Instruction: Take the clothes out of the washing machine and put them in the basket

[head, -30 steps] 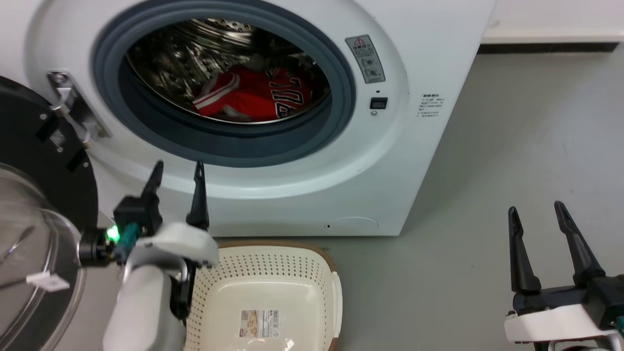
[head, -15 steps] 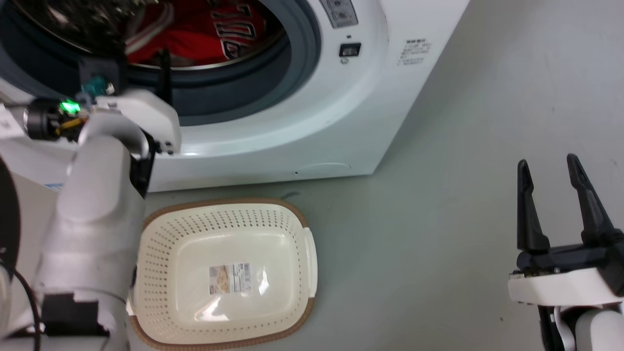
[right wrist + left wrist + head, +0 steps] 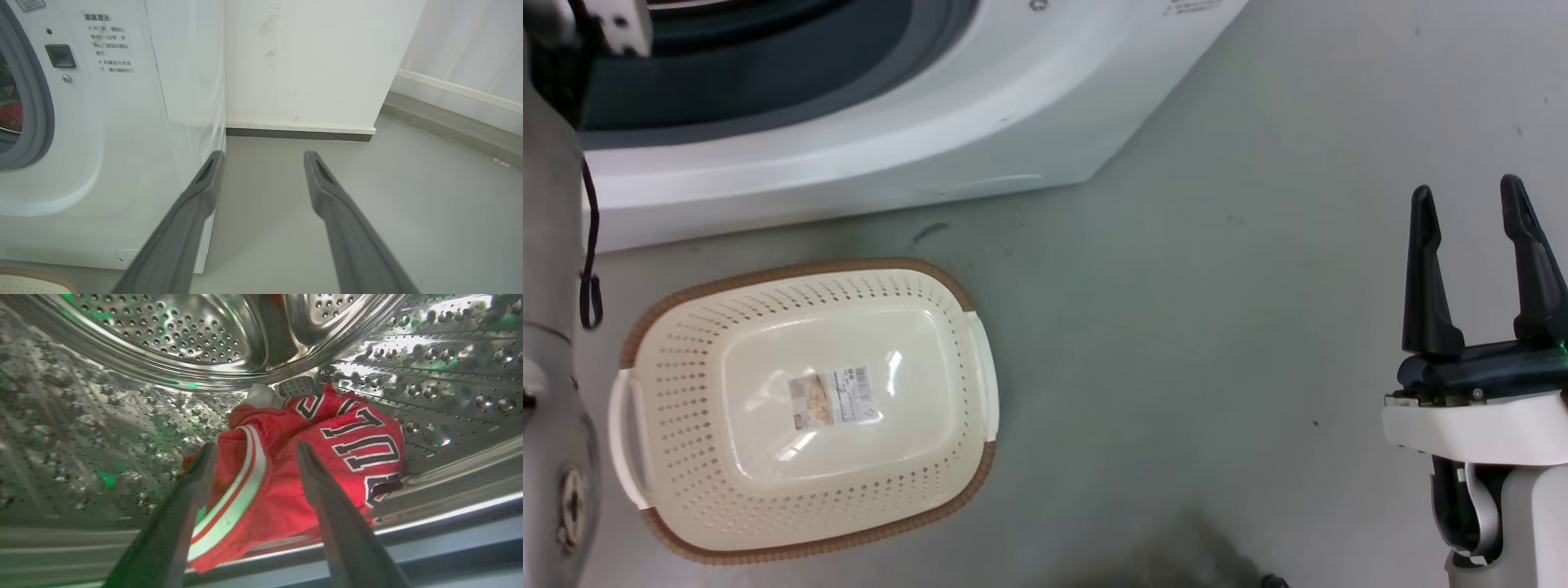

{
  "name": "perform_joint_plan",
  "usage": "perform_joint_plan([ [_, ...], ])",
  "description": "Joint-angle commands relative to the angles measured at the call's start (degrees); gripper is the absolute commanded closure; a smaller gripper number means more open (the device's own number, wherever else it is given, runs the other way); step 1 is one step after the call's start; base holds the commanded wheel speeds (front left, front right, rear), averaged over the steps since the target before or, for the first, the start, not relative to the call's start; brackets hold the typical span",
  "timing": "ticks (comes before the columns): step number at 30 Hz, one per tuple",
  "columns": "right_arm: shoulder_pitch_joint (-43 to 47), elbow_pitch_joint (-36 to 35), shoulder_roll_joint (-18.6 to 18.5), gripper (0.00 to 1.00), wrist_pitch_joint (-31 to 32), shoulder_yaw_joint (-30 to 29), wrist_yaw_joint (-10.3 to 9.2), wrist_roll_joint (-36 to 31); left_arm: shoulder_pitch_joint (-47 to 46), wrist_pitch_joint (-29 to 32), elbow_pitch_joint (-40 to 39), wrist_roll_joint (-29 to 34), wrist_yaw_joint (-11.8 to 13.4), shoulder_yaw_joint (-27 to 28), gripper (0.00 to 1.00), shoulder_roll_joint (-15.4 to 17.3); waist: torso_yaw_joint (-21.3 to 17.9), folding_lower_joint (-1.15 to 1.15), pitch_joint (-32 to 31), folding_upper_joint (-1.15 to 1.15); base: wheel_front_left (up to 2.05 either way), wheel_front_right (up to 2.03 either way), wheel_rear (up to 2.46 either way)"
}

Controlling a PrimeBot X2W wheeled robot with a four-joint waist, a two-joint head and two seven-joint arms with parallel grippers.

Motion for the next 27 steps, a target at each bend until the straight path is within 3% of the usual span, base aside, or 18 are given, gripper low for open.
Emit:
perform_joint_plan([
  [1,-0.9,-0.2,0.1,0.0,-0.1,0.1,-0.04,0.2,-0.9,0.4,0.3,0.1,-0.2,-0.4,0.0,0.1,-1.8,-0.01,2.9,0.0,0.0,0.0,0.0],
  [16,-3.5,-1.5,0.1,0.0,-0.1,2.3,-0.04,3.4,-13.6,14.1,6.0,-2.8,-0.5,-6.0,0.0,2.3,-3.9,-0.01,11.0,0.0,0.0,0.0,0.0],
  [27,-4.1,-0.9,0.1,0.0,-0.1,1.6,-0.04,4.3,-14.8,16.2,7.2,-5.1,-0.5,-10.3,0.0,3.3,-4.1,-0.01,12.4,0.0,0.0,0.0,0.0],
])
